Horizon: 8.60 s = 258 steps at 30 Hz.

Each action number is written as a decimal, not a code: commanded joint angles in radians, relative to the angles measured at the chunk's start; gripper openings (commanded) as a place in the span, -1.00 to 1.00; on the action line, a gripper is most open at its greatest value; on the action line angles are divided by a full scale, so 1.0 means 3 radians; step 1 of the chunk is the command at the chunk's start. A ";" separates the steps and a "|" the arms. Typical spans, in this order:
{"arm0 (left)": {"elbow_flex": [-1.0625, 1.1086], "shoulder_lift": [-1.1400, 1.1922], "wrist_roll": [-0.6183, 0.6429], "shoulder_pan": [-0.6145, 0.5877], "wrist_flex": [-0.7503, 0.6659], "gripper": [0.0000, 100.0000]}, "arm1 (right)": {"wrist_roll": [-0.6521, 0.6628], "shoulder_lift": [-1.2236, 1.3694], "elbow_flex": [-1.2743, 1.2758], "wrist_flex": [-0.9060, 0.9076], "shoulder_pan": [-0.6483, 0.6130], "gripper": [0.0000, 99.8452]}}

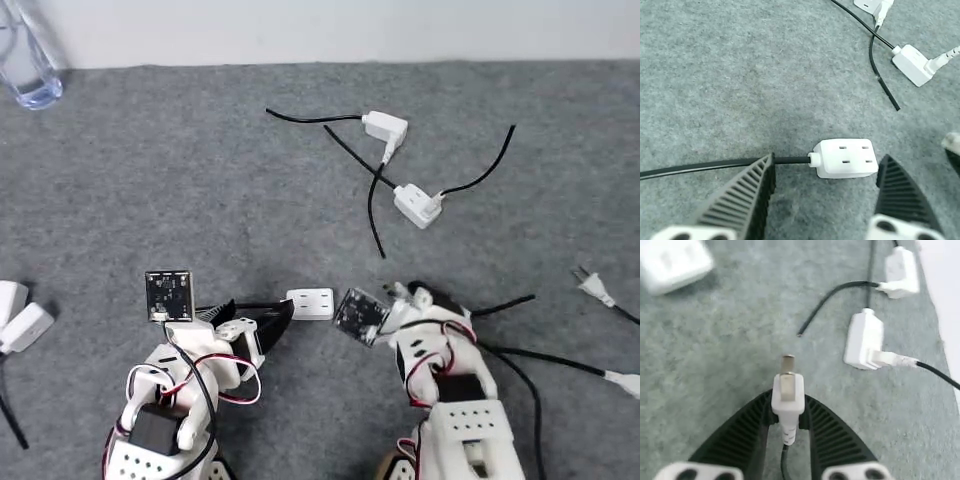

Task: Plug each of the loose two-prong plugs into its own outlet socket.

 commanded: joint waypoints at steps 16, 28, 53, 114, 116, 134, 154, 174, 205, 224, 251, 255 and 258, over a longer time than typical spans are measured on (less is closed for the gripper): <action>-0.0028 -0.0005 0.0000 0.0020 0.0020 -0.38 | 0.0102 -0.0069 -0.0261 0.1051 -0.0018 -0.49; -0.0028 -0.0005 0.0000 0.0015 0.0020 -0.38 | 0.0087 0.0187 -0.2092 0.2161 -0.0018 -0.49; -0.0028 -0.0005 0.0000 0.0020 0.0020 -0.38 | -0.0614 0.3925 -0.4797 0.3025 0.0151 -0.79; -0.0028 -0.0005 0.0000 0.0026 0.0020 -0.38 | 0.0578 0.4268 -0.5007 0.4355 -0.0018 -0.85; -0.0028 -0.0005 0.0000 0.0026 0.0020 -0.38 | 0.0829 0.4273 -0.5002 0.4575 -0.0003 -0.85; -0.0028 -0.0005 0.0000 0.0015 0.0020 -0.38 | 0.1693 0.4309 -0.4685 0.4309 -0.0141 -0.67; -0.0028 -0.0005 0.0000 0.0015 0.0020 -0.38 | 0.1580 0.4733 -0.4705 0.3792 -0.0151 -0.67; -0.0028 -0.0005 0.0000 0.0020 0.0020 -0.38 | 0.1499 0.4739 -0.4762 0.3491 -0.0156 -0.67; -0.0028 -0.0005 0.0000 0.0031 0.0020 -0.38 | 0.1406 0.4769 -0.4966 0.3608 -0.0161 -0.66; -0.0028 -0.0005 -0.0005 0.0031 0.0010 -0.38 | 0.1427 0.4733 -0.5068 0.3823 -0.0084 -0.67; -0.0028 -0.0005 -0.0179 0.0026 0.0020 -0.38 | 0.1412 0.4595 -0.5115 0.4017 -0.0095 -0.67; -0.0028 -0.0005 -0.0179 0.0031 0.0020 -0.38 | 0.1427 0.4611 -0.5109 0.4017 -0.0095 -0.67; -0.0028 -0.0005 -0.0179 0.0031 0.0020 -0.38 | 0.1412 0.4759 -0.5109 0.4017 -0.0095 -0.67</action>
